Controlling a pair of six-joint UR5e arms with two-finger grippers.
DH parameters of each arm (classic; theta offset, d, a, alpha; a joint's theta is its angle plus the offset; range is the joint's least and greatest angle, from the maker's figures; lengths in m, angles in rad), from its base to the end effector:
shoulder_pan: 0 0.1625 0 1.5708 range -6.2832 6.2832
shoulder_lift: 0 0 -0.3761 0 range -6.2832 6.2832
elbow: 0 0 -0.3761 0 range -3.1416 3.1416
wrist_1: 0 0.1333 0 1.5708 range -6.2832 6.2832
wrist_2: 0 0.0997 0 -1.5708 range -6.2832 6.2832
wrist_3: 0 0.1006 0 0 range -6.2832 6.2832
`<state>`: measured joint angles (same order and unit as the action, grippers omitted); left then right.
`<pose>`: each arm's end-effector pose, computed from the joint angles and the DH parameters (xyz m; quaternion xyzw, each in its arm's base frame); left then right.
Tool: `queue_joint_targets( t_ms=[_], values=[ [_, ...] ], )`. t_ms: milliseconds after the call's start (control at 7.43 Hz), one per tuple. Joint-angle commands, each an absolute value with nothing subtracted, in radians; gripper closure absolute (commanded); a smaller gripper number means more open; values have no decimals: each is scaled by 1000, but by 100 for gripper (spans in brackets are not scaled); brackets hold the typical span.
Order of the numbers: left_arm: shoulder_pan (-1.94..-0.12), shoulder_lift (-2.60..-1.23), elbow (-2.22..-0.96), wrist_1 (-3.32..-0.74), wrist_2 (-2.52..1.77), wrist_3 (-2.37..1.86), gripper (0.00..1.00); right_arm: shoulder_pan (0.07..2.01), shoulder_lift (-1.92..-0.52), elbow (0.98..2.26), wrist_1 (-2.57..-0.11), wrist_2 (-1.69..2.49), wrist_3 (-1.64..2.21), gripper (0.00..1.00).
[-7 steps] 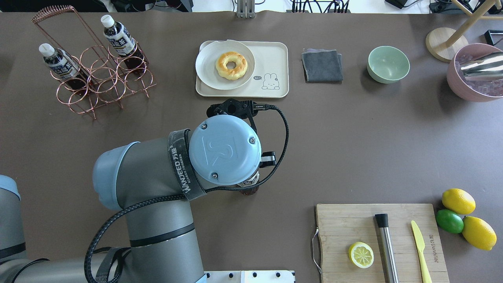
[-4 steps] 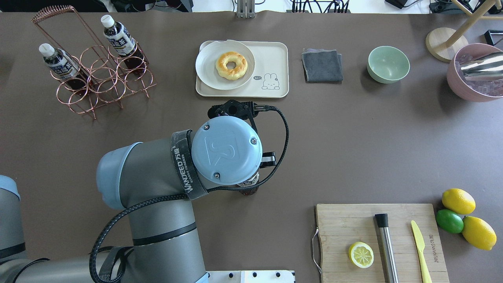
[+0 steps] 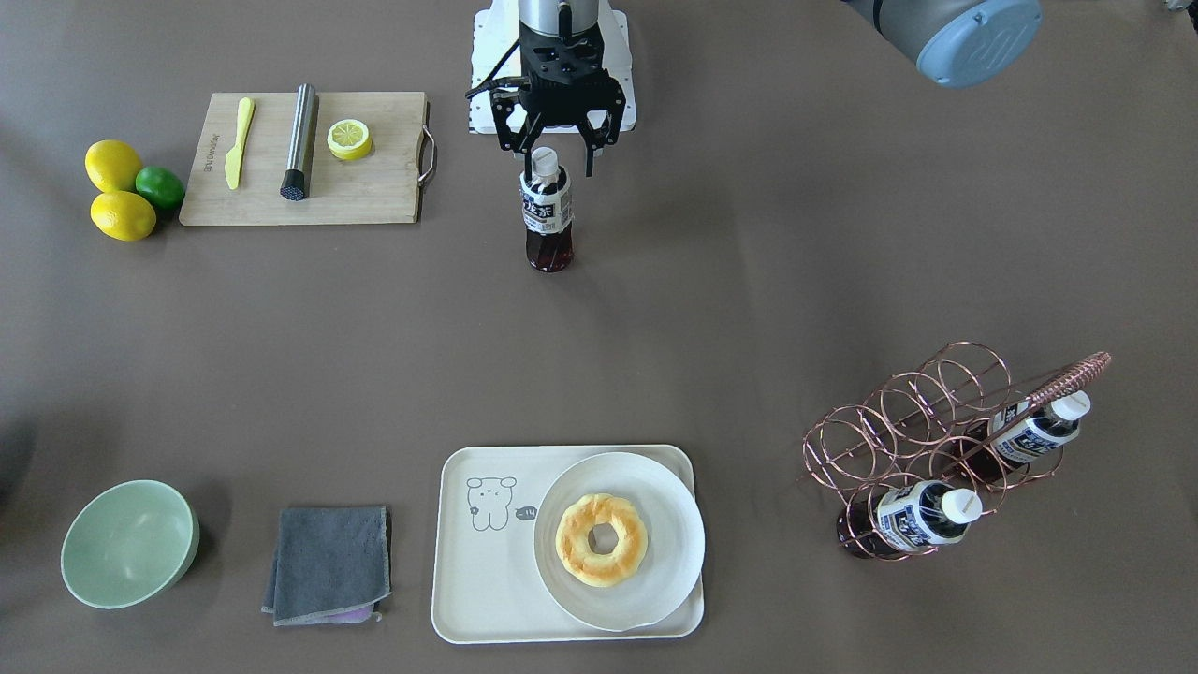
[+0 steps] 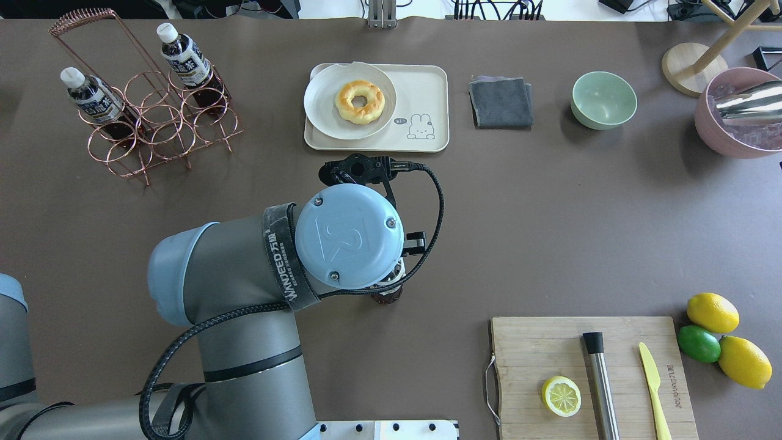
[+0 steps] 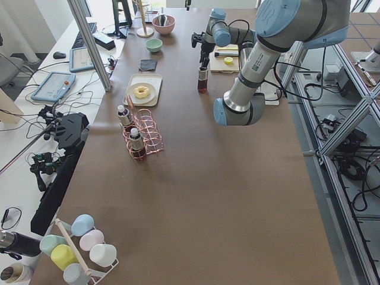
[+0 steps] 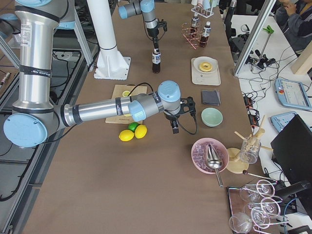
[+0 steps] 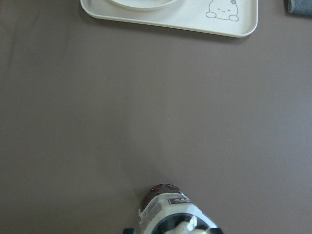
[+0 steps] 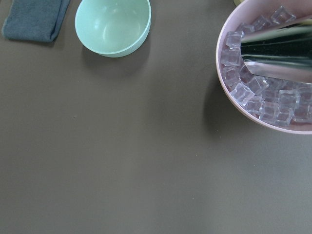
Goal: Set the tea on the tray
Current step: 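Carry the bottle toward the table centre and set it down upright, then open and withdraw the left gripper while the right gripper reaches toward the bottle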
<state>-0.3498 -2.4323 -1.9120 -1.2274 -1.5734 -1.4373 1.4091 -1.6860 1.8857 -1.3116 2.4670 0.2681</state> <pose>0.4824 -0.3176 0.0467 0.0985 0.4047 -0.0976 0.9039 -0.0172 -0.4456 0.4737 0.1103 -0.4559 -0.0517 0.8817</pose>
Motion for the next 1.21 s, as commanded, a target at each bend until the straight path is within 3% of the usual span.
queue_joint_targets(
  t_ms=[0,269,807,1076],
  values=[
    [-354,-2425,-1957,-1221,-1563,-1419,4,1358,-1637,1928,-1316,2467,435,0],
    [-443,-2387,-1999,-1218,-1644,-1314,3,1239,-1539,1982,-1316,2457,698,0],
    [-759,-2143,-2134,-1226,-1928,-930,3,909,-1269,2029,-1336,2303,1194,0],
    [-854,-2076,-2134,-1227,-1982,-800,3,760,-1105,2069,-1542,2152,1302,0]
  ],
)
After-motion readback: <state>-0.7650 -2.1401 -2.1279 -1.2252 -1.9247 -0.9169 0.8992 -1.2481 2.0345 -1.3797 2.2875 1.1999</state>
